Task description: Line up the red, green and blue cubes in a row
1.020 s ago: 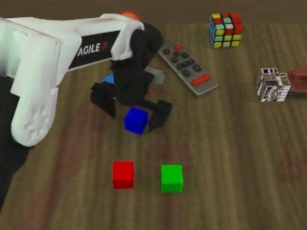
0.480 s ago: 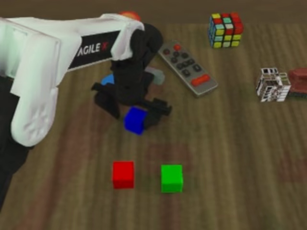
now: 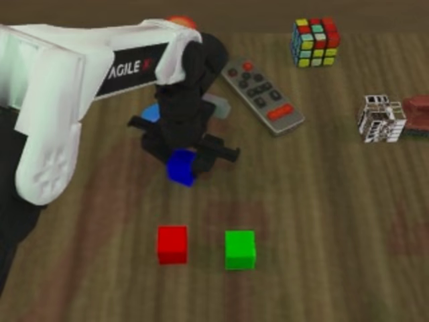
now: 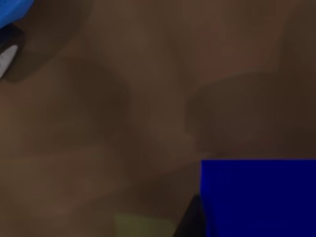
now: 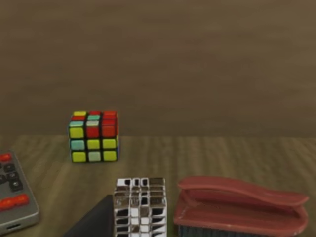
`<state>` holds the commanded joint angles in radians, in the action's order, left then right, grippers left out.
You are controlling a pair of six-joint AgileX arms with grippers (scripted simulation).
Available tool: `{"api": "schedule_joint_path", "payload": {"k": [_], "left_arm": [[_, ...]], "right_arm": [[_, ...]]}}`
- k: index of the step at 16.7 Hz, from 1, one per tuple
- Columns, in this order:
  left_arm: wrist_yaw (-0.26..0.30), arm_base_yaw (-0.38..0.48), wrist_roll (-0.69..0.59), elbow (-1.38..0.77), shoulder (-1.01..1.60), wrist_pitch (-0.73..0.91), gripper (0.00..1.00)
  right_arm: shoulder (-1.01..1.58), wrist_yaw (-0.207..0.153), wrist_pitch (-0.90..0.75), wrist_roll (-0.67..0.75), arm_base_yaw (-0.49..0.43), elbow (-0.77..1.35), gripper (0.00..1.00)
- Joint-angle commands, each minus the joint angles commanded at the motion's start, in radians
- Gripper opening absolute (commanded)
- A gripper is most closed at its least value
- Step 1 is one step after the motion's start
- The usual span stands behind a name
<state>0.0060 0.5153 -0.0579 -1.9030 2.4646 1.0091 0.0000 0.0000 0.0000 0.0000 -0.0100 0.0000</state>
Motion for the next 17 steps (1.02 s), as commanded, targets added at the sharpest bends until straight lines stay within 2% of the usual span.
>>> {"api": "schedule_joint_path", "payload": {"k": [9,17], "left_arm": [[-0.001,-0.002,0.001,-0.005,-0.014,0.007,0.0],[-0.002,-0.02,-0.001,-0.162,-0.073,0.226,0.0]], "right_arm": [[0.0,0.0,0.0,0.0,0.0,0.0,1.0],[0.0,0.0,0.0,0.0,0.0,0.0,1.0]]}}
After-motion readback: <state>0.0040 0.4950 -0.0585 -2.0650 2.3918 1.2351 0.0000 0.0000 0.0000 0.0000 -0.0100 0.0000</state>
